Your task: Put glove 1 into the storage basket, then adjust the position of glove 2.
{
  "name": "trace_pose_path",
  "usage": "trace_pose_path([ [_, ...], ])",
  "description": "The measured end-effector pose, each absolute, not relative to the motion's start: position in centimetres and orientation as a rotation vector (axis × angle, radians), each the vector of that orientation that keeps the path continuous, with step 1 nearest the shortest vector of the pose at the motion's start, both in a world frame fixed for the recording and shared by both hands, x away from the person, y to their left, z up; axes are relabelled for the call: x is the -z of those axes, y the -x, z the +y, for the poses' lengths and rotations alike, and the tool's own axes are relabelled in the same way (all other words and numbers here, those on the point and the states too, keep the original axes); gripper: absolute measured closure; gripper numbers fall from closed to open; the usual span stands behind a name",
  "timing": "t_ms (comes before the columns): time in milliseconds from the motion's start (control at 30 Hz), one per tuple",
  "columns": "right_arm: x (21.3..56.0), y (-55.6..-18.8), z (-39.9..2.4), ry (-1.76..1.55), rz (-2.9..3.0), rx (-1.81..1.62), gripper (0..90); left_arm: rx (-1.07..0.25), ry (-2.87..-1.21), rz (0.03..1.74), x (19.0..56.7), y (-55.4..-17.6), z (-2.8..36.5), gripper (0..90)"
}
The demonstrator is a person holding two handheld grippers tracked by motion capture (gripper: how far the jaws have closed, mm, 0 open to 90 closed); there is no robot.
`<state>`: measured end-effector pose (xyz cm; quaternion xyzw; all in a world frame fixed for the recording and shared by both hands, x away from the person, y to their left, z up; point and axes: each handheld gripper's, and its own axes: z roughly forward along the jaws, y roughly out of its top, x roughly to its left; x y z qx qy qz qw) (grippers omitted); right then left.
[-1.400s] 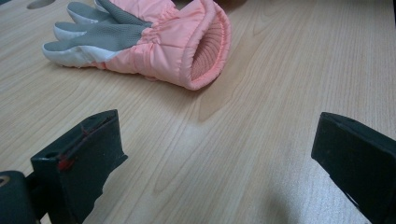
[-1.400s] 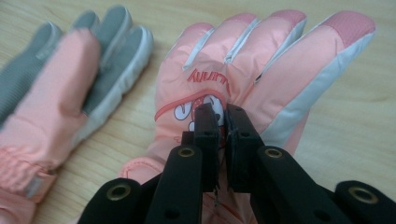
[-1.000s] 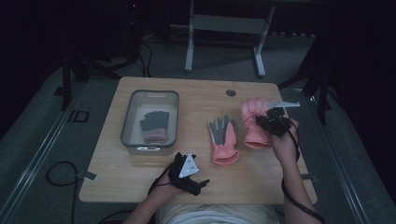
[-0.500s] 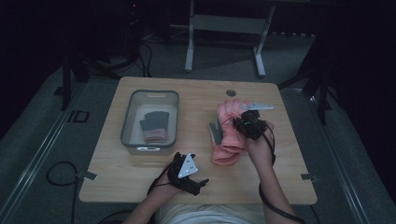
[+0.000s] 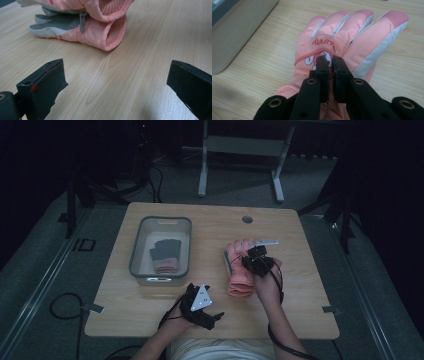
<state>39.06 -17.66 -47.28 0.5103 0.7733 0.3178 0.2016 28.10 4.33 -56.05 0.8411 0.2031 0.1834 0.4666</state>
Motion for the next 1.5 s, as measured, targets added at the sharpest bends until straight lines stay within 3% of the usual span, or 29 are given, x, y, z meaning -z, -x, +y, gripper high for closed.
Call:
trace_pose_path([
  [500, 48.9, -40.0, -18.5, -1.354, 2.355, -0.959, 84.2, -0.452, -2.082, 0.496, 56.1, -28.2, 4.6, 1.4],
  [700, 49.2, -40.2, -18.8, -1.342, 2.365, -0.968, 77.4, -0.449, -2.089, 0.505, 56.3, -28.5, 4.6, 1.4],
  [767, 49.0, -40.0, -18.5, -1.317, 2.362, -0.968, 69.3, -0.446, -2.079, 0.511, 56.3, -28.5, 4.6, 1.5],
  [933, 47.8, -39.5, -18.6, -1.289, 2.36, -1.041, 61.4, -0.448, -2.082, 0.506, 56.4, -28.6, 4.6, 1.5],
  [1500, 46.5, -38.9, -21.2, -1.175, 2.329, -1.043, 57.0, -0.375, -2.014, 0.547, 55.7, -28.5, 4.6, 6.3],
])
